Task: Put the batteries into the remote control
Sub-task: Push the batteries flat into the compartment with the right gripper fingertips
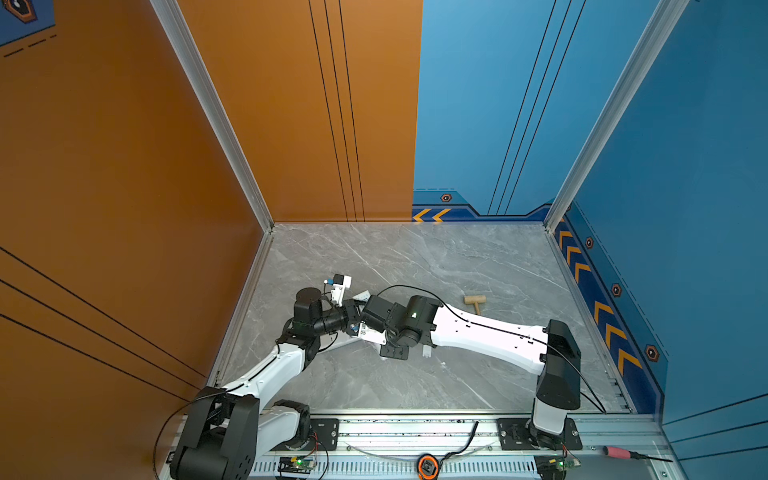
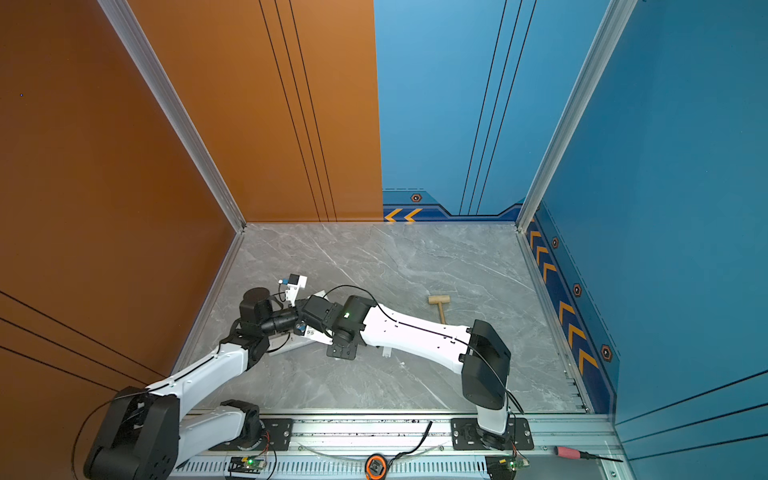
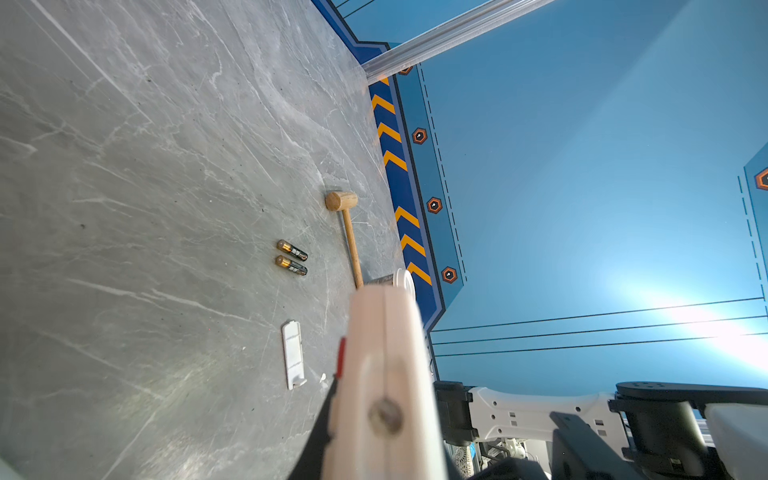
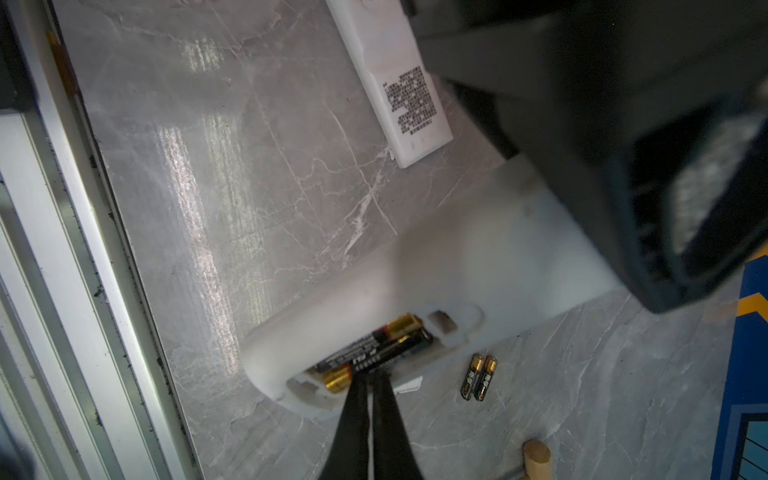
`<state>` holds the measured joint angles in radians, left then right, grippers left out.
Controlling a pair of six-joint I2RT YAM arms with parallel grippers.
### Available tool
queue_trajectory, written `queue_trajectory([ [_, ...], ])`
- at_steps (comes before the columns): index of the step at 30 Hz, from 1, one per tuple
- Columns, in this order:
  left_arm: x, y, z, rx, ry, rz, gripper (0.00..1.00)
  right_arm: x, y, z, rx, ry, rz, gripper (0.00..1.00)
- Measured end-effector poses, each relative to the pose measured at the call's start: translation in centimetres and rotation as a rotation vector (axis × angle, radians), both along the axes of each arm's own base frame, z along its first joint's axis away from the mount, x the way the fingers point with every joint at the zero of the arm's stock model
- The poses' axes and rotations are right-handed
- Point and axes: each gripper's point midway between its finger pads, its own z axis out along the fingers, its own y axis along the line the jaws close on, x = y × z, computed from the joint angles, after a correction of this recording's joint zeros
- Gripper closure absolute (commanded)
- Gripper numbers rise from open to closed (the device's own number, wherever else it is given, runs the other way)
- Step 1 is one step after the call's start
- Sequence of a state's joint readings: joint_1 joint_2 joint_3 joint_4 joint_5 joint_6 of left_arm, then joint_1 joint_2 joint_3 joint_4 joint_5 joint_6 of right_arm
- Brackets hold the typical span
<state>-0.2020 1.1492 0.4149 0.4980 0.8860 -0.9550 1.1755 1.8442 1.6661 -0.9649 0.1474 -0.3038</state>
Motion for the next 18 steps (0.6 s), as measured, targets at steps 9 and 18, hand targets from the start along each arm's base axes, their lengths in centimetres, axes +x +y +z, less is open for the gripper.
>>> queue_trajectory([
  [9, 0.1, 0.2, 0.2, -0.007, -0.004, 0.005, 1.00, -0.6, -0.1, 0.2, -0.002, -0.055, -0.012, 0.76],
  [18, 0.1, 0.5, 0.7, -0.036, 0.006, -0.001, 1.00, 1.0, -2.6, 4.5, 0.142, -0.063, -0.207, 0.74],
])
